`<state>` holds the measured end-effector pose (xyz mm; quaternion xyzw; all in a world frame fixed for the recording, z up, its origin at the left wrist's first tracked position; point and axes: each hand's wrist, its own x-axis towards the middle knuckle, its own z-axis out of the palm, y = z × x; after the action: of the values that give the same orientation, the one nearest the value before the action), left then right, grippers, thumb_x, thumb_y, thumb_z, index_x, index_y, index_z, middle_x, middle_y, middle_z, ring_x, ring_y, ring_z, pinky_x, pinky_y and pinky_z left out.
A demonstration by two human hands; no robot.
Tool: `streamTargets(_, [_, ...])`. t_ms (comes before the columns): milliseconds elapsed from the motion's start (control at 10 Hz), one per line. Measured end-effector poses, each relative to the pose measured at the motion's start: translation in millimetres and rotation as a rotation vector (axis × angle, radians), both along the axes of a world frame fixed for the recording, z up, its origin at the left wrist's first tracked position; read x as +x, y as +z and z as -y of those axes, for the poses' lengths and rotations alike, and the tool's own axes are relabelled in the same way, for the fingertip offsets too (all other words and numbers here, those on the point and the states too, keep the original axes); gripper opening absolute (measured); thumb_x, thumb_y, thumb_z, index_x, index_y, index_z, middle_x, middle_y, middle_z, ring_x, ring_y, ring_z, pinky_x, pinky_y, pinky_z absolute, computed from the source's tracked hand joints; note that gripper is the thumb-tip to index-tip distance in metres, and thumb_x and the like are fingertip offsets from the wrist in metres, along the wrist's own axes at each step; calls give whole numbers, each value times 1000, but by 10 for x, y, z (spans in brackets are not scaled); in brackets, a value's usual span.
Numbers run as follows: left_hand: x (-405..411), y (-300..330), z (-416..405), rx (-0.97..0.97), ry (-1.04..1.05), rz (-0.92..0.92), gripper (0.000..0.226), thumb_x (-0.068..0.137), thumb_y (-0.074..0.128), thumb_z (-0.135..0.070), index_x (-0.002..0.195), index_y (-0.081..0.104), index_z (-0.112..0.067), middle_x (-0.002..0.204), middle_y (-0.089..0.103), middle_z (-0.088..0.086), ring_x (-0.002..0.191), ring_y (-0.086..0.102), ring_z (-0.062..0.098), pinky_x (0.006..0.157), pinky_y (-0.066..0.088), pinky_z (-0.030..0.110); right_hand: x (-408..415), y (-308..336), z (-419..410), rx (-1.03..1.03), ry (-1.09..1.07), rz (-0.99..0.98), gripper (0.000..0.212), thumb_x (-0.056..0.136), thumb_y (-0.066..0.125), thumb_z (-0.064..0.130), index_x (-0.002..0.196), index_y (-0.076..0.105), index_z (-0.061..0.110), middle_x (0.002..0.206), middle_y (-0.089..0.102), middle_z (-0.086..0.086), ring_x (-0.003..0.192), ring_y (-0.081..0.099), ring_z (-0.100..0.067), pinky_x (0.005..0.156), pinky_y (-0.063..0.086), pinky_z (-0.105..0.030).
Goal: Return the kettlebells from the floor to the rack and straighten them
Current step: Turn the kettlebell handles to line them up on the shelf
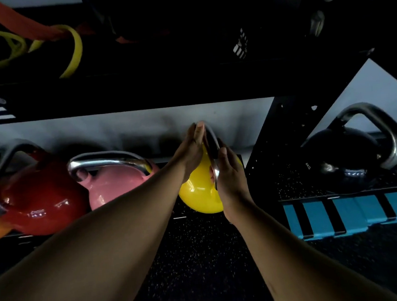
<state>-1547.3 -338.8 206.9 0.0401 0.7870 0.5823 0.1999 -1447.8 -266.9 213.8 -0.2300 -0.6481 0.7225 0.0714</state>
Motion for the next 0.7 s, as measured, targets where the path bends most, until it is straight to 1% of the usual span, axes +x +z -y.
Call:
streamTargets(100, [-88, -91, 10, 26, -9, -31, 53, 105, 25, -38, 150, 30, -11, 158, 28, 3, 147, 23, 16, 96, 21, 7, -21, -49, 71, 7, -16, -7, 43, 101, 34, 45, 139, 49, 32, 93, 61, 2, 68, 53, -11, 63, 41, -31])
streamTargets(200, [-137, -136, -3, 67, 8, -17, 55, 104, 26, -42, 148, 34, -11, 155, 34, 2, 144, 29, 15, 98, 25, 7, -47, -47, 145, -11, -51, 16, 42, 103, 32, 43, 144, 43, 38, 106, 66, 3, 75, 56, -9, 75, 46, -34])
streamTargets(300, [-125, -113, -16, 91, 16, 7, 54, 103, 30, -44, 146, 37, -12, 145, 42, -1, 136, 35, 11, 85, 32, -1, -30, -22, 202, -13, -57, 19, 43, 104, 31, 41, 146, 39, 38, 126, 64, 2, 80, 57, -4, 82, 47, -31])
streamTargets(400, [-79, -73, -17, 194, 43, 113, 76, 83, 45, -73, 143, 44, -26, 148, 44, 0, 134, 41, 15, 101, 35, 20, 3, 4, 243, 3, -41, 24, 44, 104, 29, 42, 148, 34, 40, 138, 58, 0, 85, 58, -3, 79, 44, -25])
streamTargets(500, [-94, -112, -13, 185, 69, 92, 77, 78, 42, -76, 139, 47, -29, 149, 45, 3, 135, 42, 16, 112, 31, 32, -5, -2, 242, -17, -31, 35, 45, 104, 28, 42, 148, 32, 41, 141, 56, 6, 90, 60, -4, 80, 44, -25])
streamTargets(600, [-31, 24, -25, 159, 58, 27, 64, 88, 35, -63, 141, 45, -27, 151, 43, 3, 137, 39, 15, 111, 28, 28, -9, 17, 241, 10, -35, 32, 44, 104, 29, 43, 148, 32, 43, 132, 58, 11, 84, 57, 0, 84, 45, -28])
streamTargets(700, [-21, 40, -20, 139, 49, 6, 53, 100, 33, -49, 144, 41, -20, 152, 41, 4, 140, 36, 17, 102, 27, 19, 14, 37, 239, 32, -9, 28, 45, 104, 28, 42, 149, 28, 42, 125, 52, 21, 82, 57, 6, 86, 44, -28])
